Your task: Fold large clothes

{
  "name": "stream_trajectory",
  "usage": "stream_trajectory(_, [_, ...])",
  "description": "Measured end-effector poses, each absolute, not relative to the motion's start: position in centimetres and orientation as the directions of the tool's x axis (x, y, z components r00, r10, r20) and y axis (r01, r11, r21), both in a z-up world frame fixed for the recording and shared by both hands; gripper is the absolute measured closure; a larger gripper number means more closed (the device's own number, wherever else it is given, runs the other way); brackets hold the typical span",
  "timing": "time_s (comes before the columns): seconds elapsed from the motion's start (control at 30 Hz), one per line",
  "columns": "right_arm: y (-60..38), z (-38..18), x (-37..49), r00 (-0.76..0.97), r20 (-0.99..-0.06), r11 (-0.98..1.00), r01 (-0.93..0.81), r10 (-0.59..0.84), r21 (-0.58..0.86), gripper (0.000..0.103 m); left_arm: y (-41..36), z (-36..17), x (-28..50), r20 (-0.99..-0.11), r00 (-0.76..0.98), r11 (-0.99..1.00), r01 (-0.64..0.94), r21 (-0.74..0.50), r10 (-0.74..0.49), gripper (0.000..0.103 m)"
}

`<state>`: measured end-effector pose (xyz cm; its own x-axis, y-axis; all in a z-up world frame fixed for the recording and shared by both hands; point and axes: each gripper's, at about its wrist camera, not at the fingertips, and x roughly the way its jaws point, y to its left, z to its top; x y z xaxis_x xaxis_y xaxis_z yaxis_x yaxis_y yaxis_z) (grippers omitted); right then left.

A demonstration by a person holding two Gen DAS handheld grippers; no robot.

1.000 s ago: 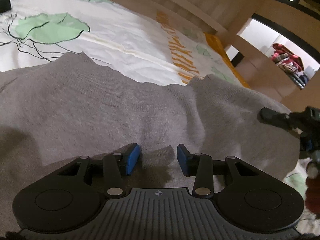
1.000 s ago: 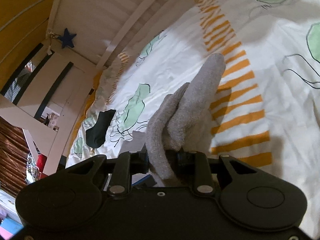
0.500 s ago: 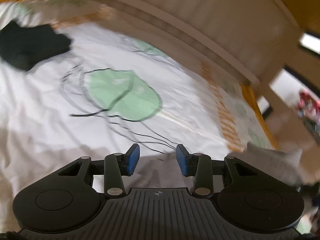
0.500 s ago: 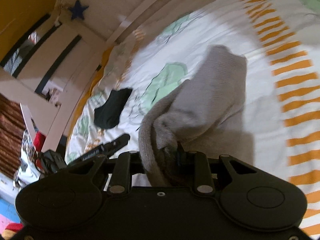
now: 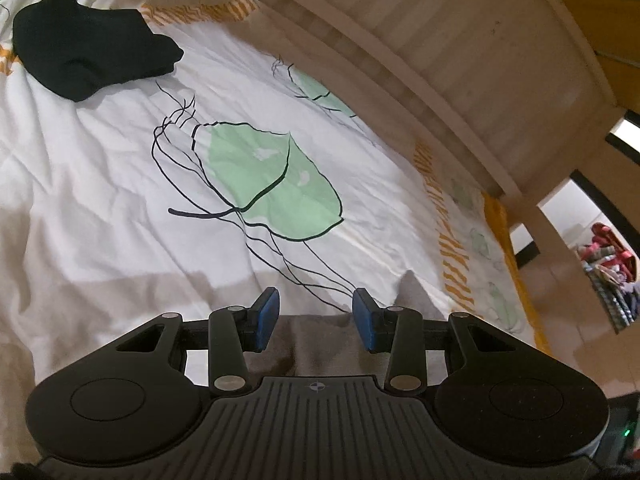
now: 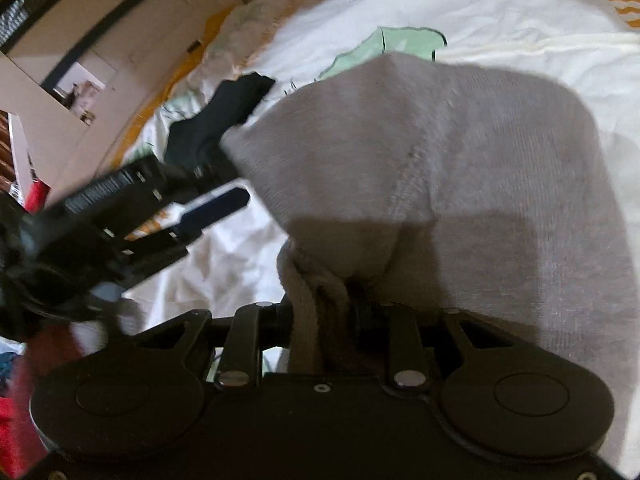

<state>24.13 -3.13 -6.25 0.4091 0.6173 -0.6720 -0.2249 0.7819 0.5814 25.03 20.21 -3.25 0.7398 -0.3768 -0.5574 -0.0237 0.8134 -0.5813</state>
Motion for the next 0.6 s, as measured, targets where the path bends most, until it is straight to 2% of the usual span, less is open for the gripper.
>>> stream_trajectory(0.1, [-2.8, -6.5, 23.6, 0.415, -0.65, 0.769, -0.269, 0.636, 0.581, 0.048, 20.6, -3.2, 24.9, -0.552, 0.742, 0.806, -0.028, -0.591, -0.38, 0.063])
stream_trajectory(0.17, [-2.9, -5.8, 23.6, 0.4, -0.601, 0.719, -0.308, 0.692, 0.623, 0.034, 21.0, -3.2, 24.7, -0.543, 0.745, 0.794, -0.032, -0.608, -0.387, 0.063])
stream_trajectory(0.33, [-4.6, -2.9, 22.4, 0.399, -0.509, 0.644, -0.405, 0.763, 0.649, 0.034, 21.7, -3.1, 24.4, -0.531, 0.743, 0.773, -0.029, -0.633, -0.407, 0.055])
stream_trajectory(0.4, [-6.1, -1.8, 21.4, 0.417, -0.484, 0.636, -0.428, 0.769, 0.642, 0.031, 21.6, -3.1, 24.4, -0.524, 0.739, 0.767, -0.016, -0.642, -0.423, 0.054])
stream_trajectory(0.5, [-7.4, -0.9, 19.9, 0.455, -0.491, 0.668, -0.461, 0.743, 0.584, 0.029, 20.8, -3.0, 24.5, -0.519, 0.73, 0.773, 0.02, -0.634, -0.445, 0.048])
stream_trajectory(0.6, [-7.1, -0.9, 17.7, 0.492, -0.531, 0.722, -0.52, 0.69, 0.456, 0.028, 19.7, -3.2, 25.0, -0.527, 0.707, 0.777, 0.052, -0.627, -0.473, 0.043])
